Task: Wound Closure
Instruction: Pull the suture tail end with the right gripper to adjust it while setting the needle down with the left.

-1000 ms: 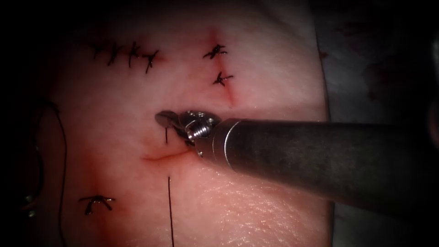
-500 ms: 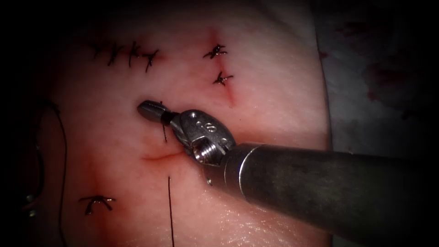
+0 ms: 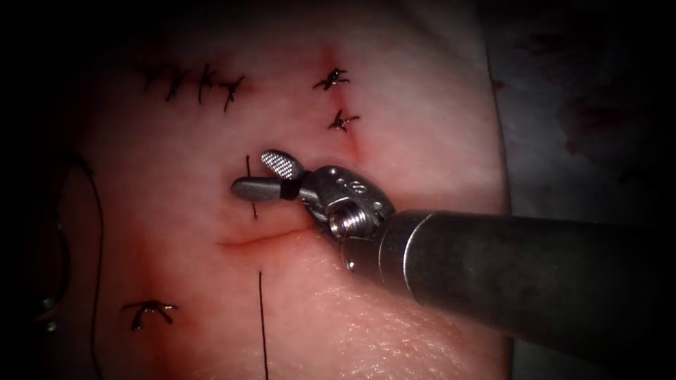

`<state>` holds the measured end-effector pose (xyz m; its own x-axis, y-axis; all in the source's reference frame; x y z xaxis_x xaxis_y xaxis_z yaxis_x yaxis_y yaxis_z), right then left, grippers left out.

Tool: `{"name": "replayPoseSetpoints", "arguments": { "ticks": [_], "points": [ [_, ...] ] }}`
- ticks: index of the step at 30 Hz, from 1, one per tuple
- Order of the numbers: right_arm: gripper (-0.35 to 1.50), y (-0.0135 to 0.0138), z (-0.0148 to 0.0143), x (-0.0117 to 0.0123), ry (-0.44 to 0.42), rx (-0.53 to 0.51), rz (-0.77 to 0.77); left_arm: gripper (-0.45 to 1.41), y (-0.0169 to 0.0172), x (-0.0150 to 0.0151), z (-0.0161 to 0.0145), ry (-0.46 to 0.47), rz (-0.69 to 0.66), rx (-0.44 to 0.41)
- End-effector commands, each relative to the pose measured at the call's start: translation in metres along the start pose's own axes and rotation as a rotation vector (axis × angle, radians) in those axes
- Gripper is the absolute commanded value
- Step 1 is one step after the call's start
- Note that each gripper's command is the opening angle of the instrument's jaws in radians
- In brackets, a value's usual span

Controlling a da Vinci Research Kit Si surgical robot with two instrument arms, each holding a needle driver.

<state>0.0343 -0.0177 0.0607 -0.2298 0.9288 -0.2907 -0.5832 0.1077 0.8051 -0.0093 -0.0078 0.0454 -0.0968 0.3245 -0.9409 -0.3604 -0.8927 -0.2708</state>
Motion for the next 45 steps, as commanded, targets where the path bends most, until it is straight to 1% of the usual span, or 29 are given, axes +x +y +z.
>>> {"name": "replayPoseSetpoints", "arguments": {
  "ticks": [1, 4, 5, 7, 9, 12, 14, 16, 25, 29, 35, 40, 41, 42, 43, 44, 45],
  "points": [
    [1.40, 0.0000, 0.0020, -0.0003, -0.035, -0.019, 0.009, -0.45, 0.0001, -0.0007, 0.0007, 0.002, 0.000, 0.000],
    [1.45, -0.0001, 0.0032, -0.0012, -0.088, -0.019, 0.048, -0.45, 0.0001, -0.0007, 0.0008, 0.001, 0.001, -0.003],
    [1.45, -0.0001, 0.0036, -0.0015, -0.102, 0.003, 0.076, -0.45, 0.0001, -0.0007, 0.0008, -0.001, -0.005, -0.005],
    [1.35, 0.0000, 0.0043, -0.0018, -0.119, 0.045, 0.113, -0.45, 0.0001, -0.0007, 0.0007, 0.000, -0.005, -0.006],
    [1.35, 0.0003, 0.0050, -0.0017, -0.125, 0.061, 0.118, -0.45, 0.0001, -0.0007, 0.0005, 0.000, -0.005, -0.007],
    [1.35, 0.0010, 0.0056, -0.0014, -0.114, 0.041, 0.123, -0.45, 0.0000, -0.0008, 0.0003, 0.000, -0.005, -0.010],
    [1.40, 0.0016, 0.0058, -0.0012, -0.107, 0.029, 0.122, -0.45, 0.0000, -0.0008, 0.0002, 0.001, -0.005, -0.011],
    [1.40, 0.0019, 0.0057, -0.0012, -0.103, 0.016, 0.119, -0.45, 0.0000, -0.0008, 0.0002, 0.001, -0.005, -0.010],
    [1.41, 0.0027, 0.0053, -0.0027, -0.129, -0.026, 0.102, -0.45, 0.0001, -0.0008, 0.0003, 0.000, -0.005, -0.009],
    [1.43, 0.0029, 0.0059, -0.0035, -0.139, -0.042, 0.110, -0.45, 0.0001, -0.0007, 0.0004, 0.000, -0.005, -0.009],
    [1.40, 0.0031, 0.0069, -0.0033, -0.138, -0.037, 0.112, -0.45, 0.0000, -0.0007, 0.0003, 0.000, -0.005, -0.009],
    [1.20, 0.0031, 0.0070, -0.0031, -0.142, -0.031, 0.115, -0.45, 0.0000, -0.0007, 0.0003, 0.000, -0.005, -0.009],
    [1.13, 0.0031, 0.0070, -0.0031, -0.144, -0.032, 0.115, -0.45, 0.0000, -0.0007, 0.0003, 0.000, -0.005, -0.009],
    [1.01, 0.0031, 0.0070, -0.0031, -0.144, -0.032, 0.115, -0.45, 0.0000, -0.0007, 0.0003, 0.000, -0.005, -0.009],
    [0.79, 0.0031, 0.0071, -0.0031, -0.144, -0.032, 0.115, -0.45, 0.0000, -0.0007, 0.0003, 0.000, -0.005, -0.009],
    [0.63, 0.0031, 0.0071, -0.0031, -0.144, -0.032, 0.116, -0.45, 0.0000, -0.0007, 0.0003, 0.000, -0.005, -0.009],
    [0.06, 0.0031, 0.0070, -0.0030, -0.144, -0.033, 0.116, -0.45, 0.0000, -0.0007, 0.0003, 0.000, -0.005, -0.009]
  ]
}}
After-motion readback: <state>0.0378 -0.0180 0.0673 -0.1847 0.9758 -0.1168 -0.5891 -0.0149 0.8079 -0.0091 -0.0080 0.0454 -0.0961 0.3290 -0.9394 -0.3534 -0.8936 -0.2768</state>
